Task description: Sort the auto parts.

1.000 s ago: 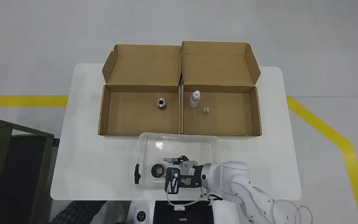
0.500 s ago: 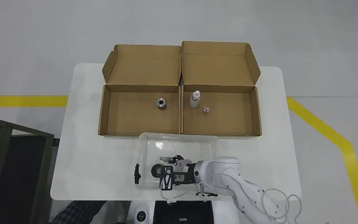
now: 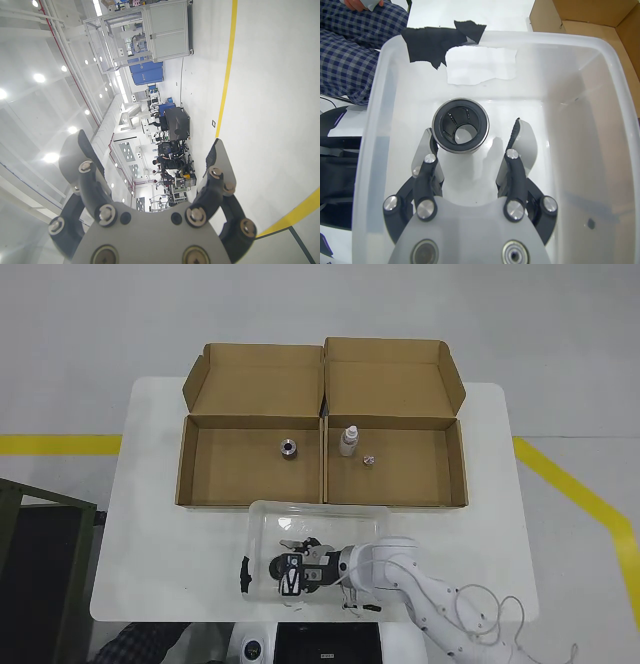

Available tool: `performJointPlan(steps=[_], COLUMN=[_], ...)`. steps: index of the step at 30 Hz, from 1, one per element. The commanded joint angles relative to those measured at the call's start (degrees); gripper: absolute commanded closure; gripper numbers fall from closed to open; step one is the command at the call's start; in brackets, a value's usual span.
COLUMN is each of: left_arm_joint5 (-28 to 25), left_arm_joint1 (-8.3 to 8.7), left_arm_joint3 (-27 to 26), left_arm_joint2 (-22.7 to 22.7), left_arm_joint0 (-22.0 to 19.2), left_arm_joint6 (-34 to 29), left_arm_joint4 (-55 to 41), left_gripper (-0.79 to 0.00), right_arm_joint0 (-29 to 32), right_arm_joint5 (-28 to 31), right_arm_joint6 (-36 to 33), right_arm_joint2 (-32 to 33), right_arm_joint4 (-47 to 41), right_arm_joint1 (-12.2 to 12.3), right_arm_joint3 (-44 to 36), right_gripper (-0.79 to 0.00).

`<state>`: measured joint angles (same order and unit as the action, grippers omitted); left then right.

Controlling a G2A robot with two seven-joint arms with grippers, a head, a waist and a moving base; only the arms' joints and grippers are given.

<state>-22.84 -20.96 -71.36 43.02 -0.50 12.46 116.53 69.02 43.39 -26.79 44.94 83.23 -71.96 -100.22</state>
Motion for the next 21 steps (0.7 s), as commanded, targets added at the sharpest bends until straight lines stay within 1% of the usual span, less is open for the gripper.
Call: performJointPlan(steps=[1, 5, 11, 13, 17, 18, 20, 21], left_arm_joint5=[0.0, 0.0, 0.0, 0.0, 0.0, 0.0, 0.0, 0.0], left_arm_joint1=[0.0, 0.0, 0.0, 0.0, 0.0, 0.0, 0.0, 0.0], left_arm_joint3=[0.0, 0.0, 0.0, 0.0, 0.0, 0.0, 0.0, 0.0], left_arm_joint2=[0.0, 0.0, 0.0, 0.0, 0.0, 0.0, 0.0, 0.0], left_arm_joint0=[0.0, 0.0, 0.0, 0.0, 0.0, 0.0, 0.0, 0.0], left_arm_joint6=[0.0, 0.0, 0.0, 0.0, 0.0, 0.0, 0.0, 0.0], left_arm_joint4=[0.0, 0.0, 0.0, 0.0, 0.0, 0.0, 0.0, 0.0], left_gripper=[-0.785, -0.785, -0.785, -0.785, -0.785, -0.785, -0.785, -0.785], right_arm_joint0=[-0.44, -1.25, -2.47, -2.8, -3.53, -3.71, -3.96, -4.1], right_arm_joint5=[0.13, 0.33, 0.86, 1.07, 1.41, 1.41, 1.41, 1.42], right_arm_joint6=[0.14, 0.62, 1.63, 2.08, 2.93, 3.0, 3.16, 3.15], right_arm_joint2=[-0.33, -1.14, -2.26, -2.46, -2.81, -2.9, -3.05, -3.07], right_arm_joint4=[-0.4, -1.15, -2.38, -2.97, -4.19, -4.28, -4.64, -4.75], right_arm_joint1=[-0.09, -0.31, -0.64, -0.72, -0.89, -0.92, -0.98, -0.99], right_arm_joint3=[0.5, 1.49, 2.99, 3.44, 4.29, 4.45, 4.73, 4.81], right_gripper=[-0.533, -0.526, -0.493, -0.465, -0.357, -0.317, -0.206, -0.129])
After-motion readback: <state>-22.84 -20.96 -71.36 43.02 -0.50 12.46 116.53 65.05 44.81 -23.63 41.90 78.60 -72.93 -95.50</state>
